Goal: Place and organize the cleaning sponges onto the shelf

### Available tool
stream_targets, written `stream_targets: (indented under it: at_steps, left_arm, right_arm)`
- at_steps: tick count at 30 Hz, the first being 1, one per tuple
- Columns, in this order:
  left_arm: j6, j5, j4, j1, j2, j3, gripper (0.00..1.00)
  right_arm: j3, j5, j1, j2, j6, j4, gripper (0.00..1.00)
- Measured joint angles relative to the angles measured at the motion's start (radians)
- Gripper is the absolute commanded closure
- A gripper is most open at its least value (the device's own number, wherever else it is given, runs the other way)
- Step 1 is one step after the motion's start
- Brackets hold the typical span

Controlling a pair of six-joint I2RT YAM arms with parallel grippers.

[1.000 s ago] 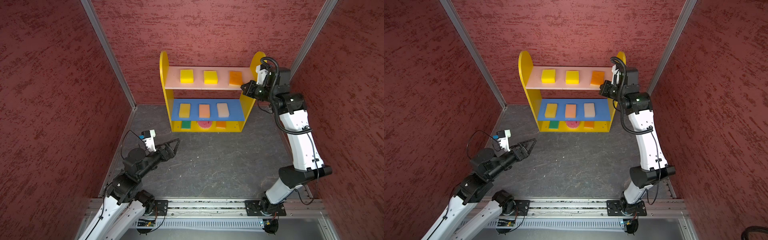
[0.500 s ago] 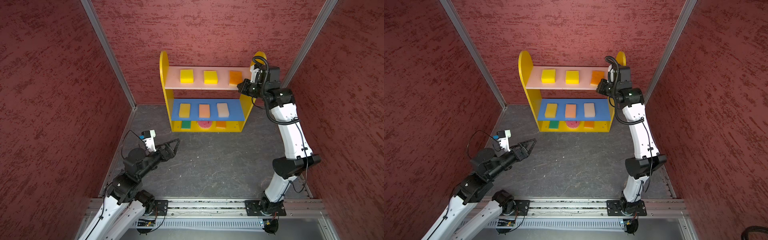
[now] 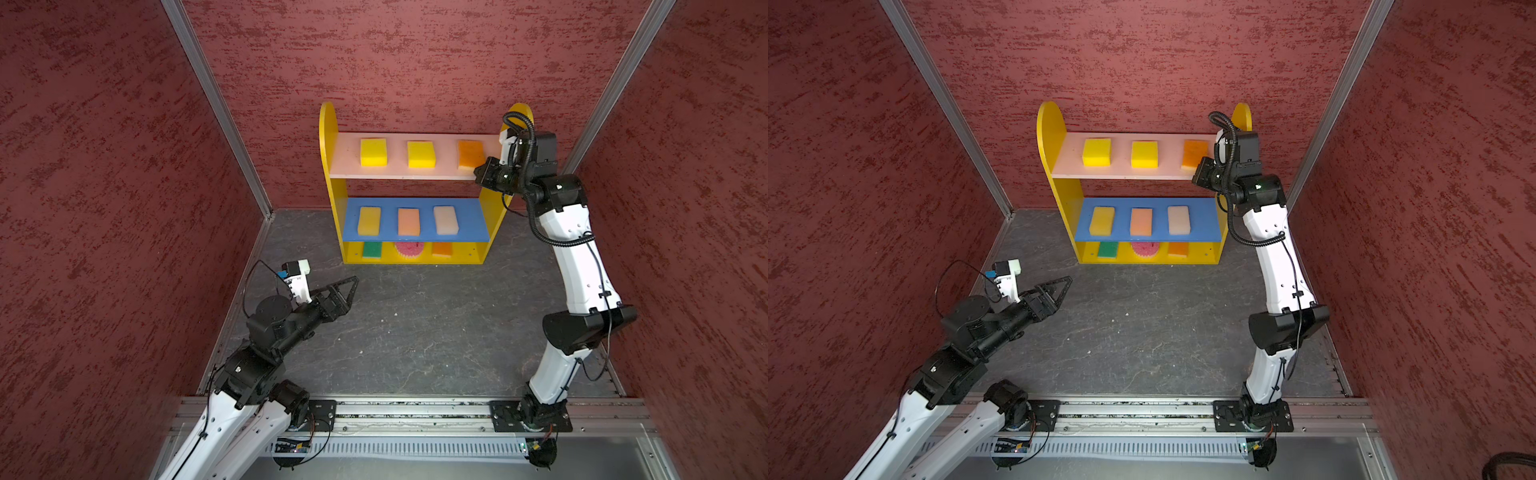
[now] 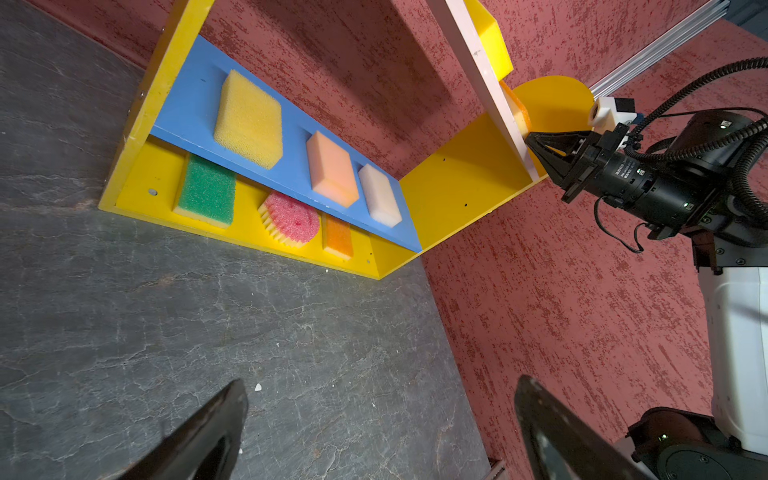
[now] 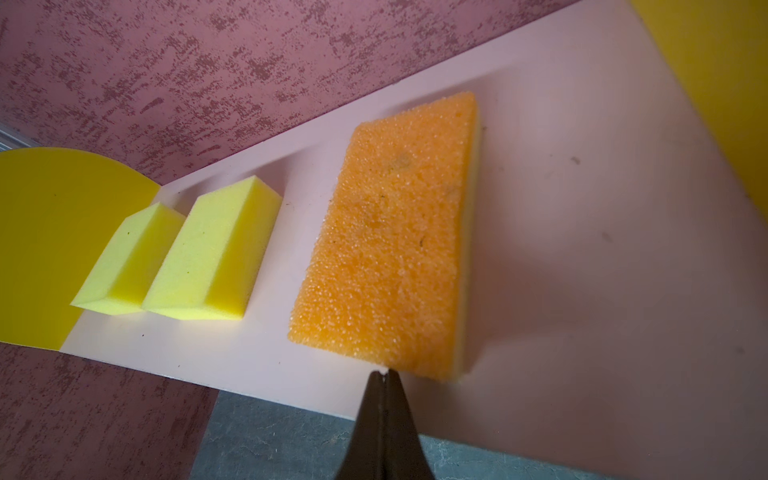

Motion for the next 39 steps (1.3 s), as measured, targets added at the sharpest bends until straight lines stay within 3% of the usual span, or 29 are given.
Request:
stream_targets:
  at_steps: [39]
  left_arm:
    - [0.0, 0.018, 0.0, 0.005, 0.04, 0.009, 0.0]
  right_arm:
    - [0.086, -0.004, -0.019, 0.051, 0.0, -0.038, 1.0]
